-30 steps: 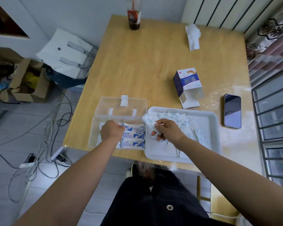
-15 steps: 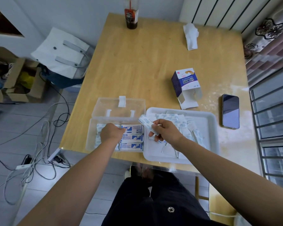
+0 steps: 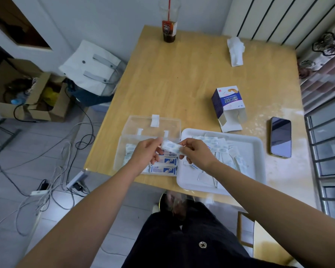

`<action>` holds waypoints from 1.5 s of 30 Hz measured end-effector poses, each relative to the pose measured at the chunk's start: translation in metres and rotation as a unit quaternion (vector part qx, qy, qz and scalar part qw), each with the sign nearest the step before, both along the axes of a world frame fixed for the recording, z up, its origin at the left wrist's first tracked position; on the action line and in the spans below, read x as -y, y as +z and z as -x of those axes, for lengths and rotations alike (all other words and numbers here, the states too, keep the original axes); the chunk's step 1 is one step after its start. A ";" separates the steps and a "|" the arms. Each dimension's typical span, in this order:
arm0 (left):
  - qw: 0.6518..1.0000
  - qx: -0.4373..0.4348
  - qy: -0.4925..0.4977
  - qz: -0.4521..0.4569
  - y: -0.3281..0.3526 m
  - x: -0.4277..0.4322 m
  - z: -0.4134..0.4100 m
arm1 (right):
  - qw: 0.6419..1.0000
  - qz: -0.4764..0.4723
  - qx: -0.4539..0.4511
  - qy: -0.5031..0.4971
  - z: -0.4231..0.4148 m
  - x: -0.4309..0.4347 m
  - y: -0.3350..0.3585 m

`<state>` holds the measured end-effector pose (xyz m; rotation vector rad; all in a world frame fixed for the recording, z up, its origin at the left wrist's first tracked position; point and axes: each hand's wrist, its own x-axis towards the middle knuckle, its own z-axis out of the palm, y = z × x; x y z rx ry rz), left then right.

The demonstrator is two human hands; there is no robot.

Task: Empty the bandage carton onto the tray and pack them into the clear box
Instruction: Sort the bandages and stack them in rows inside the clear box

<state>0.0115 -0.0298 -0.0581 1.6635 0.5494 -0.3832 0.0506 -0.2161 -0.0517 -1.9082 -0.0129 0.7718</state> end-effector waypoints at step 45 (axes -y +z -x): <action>0.957 0.017 -0.226 -0.182 0.004 -0.046 0.007 | 0.982 0.058 0.156 0.085 0.011 -0.036 0.008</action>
